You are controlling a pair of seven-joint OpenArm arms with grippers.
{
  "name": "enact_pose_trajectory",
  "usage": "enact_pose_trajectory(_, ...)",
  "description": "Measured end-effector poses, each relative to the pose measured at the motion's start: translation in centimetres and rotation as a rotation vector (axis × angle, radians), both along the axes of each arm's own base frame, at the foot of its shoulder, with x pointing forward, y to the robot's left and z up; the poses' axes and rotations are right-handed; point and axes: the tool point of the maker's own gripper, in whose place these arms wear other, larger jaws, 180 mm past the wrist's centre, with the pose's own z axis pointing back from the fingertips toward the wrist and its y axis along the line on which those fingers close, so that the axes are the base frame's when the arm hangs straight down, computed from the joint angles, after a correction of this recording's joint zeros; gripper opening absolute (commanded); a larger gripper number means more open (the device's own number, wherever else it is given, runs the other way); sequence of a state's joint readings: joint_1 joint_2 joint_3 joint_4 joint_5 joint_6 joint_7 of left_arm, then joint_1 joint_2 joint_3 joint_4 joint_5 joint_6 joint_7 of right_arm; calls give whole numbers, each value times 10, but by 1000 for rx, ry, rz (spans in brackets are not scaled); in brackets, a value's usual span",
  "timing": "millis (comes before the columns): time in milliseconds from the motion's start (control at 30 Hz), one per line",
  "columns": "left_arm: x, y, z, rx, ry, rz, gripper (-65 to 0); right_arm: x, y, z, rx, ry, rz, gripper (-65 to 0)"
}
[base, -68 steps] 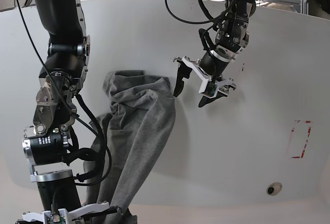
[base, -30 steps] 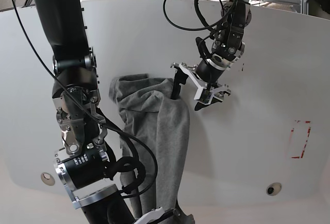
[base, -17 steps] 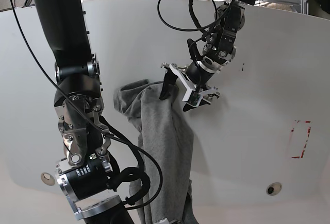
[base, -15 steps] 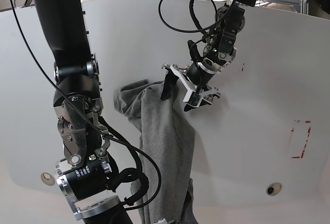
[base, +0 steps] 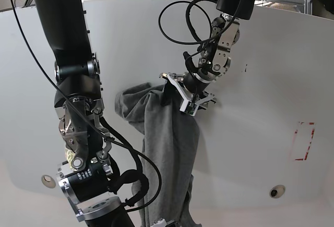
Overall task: Fold the T-shirt properly
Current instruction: 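Lower the left gripper onto the hanging shirt and grasp its edge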
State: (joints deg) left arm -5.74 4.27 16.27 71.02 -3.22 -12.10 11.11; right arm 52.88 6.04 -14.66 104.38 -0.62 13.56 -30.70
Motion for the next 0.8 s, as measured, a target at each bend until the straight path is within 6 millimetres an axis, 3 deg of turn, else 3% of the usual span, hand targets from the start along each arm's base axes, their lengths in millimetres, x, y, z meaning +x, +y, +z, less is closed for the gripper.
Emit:
enact_pose_trajectory(267, -7, -10, -5, -27, 24, -1, -269, -1, 0, 0, -1, -2, -3, -650)
enact_pose_trajectory(667, -6, -5, -3, -31, 30, 13, -650, 7, -2, -7, -1, 25, -9, -650)
enact_pose_trajectory(800, -8, 2, -7, -56, 56, 25, -650, 4, -3, -4, 1, 14, -8, -650)
